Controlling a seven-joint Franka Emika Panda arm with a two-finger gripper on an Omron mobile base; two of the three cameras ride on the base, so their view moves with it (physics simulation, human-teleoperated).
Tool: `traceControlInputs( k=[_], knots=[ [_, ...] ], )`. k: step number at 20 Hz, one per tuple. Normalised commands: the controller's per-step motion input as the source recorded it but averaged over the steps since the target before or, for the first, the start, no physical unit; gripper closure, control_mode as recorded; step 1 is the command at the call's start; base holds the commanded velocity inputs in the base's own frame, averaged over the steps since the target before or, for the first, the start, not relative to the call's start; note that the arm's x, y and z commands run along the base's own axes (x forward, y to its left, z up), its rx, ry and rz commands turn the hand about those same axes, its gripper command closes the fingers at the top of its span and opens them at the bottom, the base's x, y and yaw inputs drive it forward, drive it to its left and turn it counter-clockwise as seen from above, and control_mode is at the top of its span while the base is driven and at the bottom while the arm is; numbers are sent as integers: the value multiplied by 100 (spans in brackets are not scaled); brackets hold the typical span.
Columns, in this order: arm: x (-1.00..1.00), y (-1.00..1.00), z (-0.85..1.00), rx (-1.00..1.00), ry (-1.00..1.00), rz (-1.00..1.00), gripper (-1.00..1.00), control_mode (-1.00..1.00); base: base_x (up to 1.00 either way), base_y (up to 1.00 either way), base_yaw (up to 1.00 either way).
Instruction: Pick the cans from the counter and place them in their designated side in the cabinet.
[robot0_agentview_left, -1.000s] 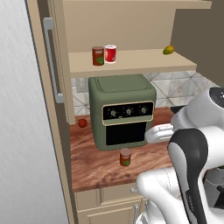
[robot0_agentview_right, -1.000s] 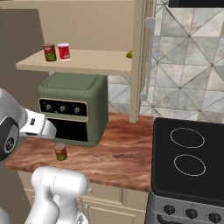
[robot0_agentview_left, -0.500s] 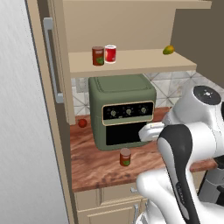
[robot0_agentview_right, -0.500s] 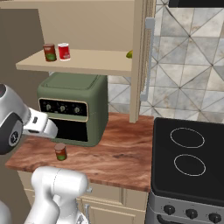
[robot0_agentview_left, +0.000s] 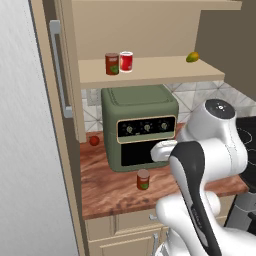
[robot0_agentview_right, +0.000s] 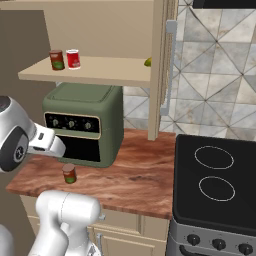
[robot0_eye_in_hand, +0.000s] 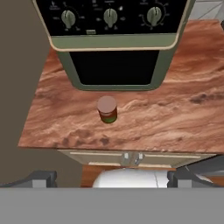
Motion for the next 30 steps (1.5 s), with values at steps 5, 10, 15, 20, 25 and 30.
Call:
traceControlInputs(
  k=[5, 10, 15, 20, 25, 30],
  knots=[
    [18, 11, -20, 0, 0, 0, -100, -100, 0, 0, 0],
    [10, 1, -20, 0, 0, 0, -100, -100, 0, 0, 0],
    [8, 0, -19, 0, 0, 0, -100, -100, 0, 0, 0],
    [11, 0, -20, 0, 3, 0, -100, -100, 0, 0, 0],
    [10, 1, -18, 0, 2, 2, -100, -100, 0, 0, 0],
    [10, 6, -18, 0, 0, 3, -100, -100, 0, 0, 0]
  ],
)
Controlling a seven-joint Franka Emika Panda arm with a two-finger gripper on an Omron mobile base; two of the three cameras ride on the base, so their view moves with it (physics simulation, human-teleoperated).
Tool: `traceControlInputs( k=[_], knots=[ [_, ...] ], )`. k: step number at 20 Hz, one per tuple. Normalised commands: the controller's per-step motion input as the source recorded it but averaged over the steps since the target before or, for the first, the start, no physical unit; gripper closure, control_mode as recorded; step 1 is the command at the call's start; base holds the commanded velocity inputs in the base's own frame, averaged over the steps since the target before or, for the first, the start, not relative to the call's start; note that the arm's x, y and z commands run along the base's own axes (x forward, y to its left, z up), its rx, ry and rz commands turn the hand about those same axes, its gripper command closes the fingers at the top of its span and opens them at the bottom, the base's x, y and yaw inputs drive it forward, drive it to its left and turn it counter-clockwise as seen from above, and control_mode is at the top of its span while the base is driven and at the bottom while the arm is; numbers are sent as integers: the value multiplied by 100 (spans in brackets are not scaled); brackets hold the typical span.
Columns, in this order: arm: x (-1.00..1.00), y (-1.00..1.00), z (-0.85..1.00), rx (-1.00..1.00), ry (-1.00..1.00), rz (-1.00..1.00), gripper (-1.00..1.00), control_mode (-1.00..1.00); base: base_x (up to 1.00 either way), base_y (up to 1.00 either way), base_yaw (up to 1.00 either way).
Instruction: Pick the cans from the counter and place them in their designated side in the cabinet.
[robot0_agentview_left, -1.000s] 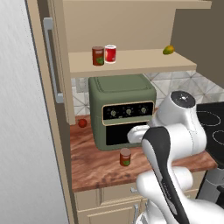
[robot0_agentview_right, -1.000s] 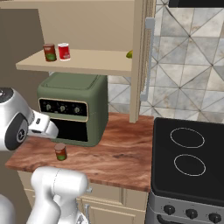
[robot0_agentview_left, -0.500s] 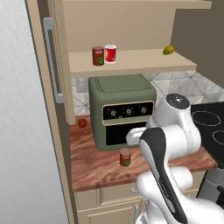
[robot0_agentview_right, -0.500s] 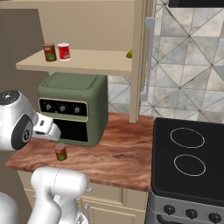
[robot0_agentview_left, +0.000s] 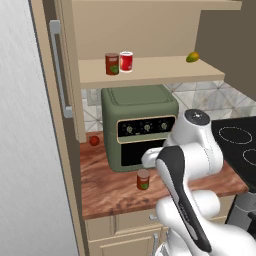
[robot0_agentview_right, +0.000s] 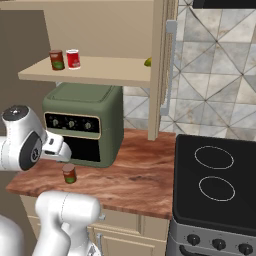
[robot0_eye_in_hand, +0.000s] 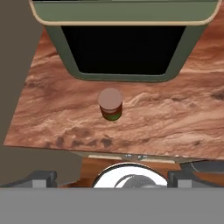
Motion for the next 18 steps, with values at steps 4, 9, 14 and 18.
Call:
traceControlInputs(
  k=[4, 9, 14, 18],
  knots=[
    [9, 6, -16, 0, 0, 4, -100, -100, 0, 0, 0],
    [3, 2, -16, 0, -1, 4, -100, -100, 0, 0, 0],
    [5, 0, -18, 0, -1, 2, -100, -100, 0, 0, 0],
    [9, 0, -20, -2, -5, 1, -100, -100, 0, 0, 0]
  ],
)
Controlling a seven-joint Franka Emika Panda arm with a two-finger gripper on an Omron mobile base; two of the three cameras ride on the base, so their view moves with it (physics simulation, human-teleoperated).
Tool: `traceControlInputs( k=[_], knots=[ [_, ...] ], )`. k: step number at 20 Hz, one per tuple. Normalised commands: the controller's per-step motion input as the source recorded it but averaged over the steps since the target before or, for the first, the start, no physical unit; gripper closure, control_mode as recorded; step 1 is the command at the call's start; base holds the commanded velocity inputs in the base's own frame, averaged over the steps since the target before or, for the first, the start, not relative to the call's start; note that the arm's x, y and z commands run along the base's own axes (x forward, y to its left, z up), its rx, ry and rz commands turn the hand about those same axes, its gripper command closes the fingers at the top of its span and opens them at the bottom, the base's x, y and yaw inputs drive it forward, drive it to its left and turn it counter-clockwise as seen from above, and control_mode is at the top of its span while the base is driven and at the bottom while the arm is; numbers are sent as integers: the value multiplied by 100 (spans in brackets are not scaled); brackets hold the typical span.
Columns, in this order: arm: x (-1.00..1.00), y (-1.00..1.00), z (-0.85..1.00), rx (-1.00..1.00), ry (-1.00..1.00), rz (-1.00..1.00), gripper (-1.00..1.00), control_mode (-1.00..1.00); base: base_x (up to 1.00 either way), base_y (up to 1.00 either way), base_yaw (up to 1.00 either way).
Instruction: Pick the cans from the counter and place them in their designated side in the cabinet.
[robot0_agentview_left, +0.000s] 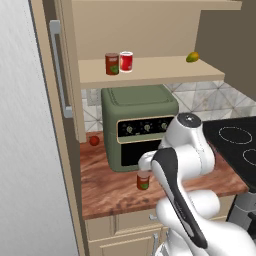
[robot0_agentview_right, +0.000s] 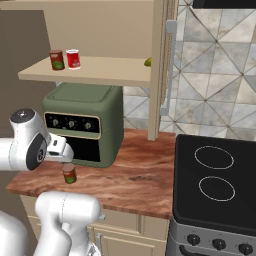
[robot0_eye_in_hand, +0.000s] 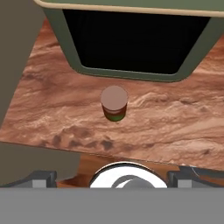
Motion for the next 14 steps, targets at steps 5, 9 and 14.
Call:
traceControlInputs(
  k=[5, 9, 14],
  knots=[
    [9, 0, -20, -2, -6, 0, -100, -100, 0, 0, 0],
    [8, 0, -17, 0, -7, 1, -100, -100, 0, 0, 0],
    [5, 0, -17, 0, -9, 2, -100, -100, 0, 0, 0]
  ],
)
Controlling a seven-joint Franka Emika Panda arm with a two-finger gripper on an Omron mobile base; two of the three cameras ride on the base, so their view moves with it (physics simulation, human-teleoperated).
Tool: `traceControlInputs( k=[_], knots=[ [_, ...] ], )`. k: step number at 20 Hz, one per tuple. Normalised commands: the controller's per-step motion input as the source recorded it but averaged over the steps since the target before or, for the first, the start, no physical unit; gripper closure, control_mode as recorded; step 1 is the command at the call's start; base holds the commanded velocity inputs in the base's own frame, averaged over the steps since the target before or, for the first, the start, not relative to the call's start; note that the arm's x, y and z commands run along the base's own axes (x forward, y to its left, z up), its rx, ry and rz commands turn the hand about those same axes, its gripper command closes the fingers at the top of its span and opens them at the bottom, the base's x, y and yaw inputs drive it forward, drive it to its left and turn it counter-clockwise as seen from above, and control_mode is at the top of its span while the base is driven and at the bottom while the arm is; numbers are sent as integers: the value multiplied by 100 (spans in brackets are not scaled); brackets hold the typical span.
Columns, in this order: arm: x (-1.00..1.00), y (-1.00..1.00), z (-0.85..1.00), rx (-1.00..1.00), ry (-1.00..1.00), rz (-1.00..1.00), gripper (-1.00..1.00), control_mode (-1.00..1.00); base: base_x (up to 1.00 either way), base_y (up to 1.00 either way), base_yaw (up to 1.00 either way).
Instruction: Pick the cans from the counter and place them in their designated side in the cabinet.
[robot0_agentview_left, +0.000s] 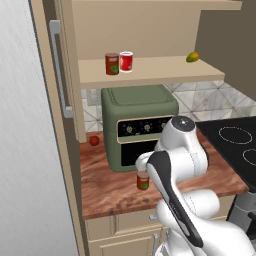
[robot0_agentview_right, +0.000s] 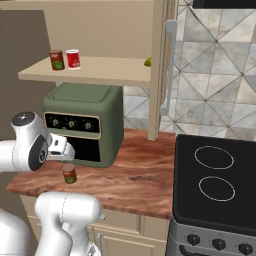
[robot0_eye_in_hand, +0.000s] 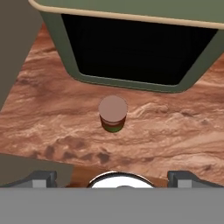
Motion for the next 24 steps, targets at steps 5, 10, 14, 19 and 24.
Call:
traceControlInputs(
  k=[5, 10, 14, 19, 24],
  knots=[
    [4, 0, -19, 0, -7, 2, -100, -100, 0, 0, 0],
    [11, 0, -27, 0, -2, 1, -100, -100, 0, 0, 0],
    [15, 0, -28, 0, 0, 1, -100, -100, 0, 0, 0],
    [18, 0, -26, 0, 0, 1, -100, -100, 0, 0, 0],
    [18, 0, -25, 0, 0, 1, -100, -100, 0, 0, 0]
  ],
)
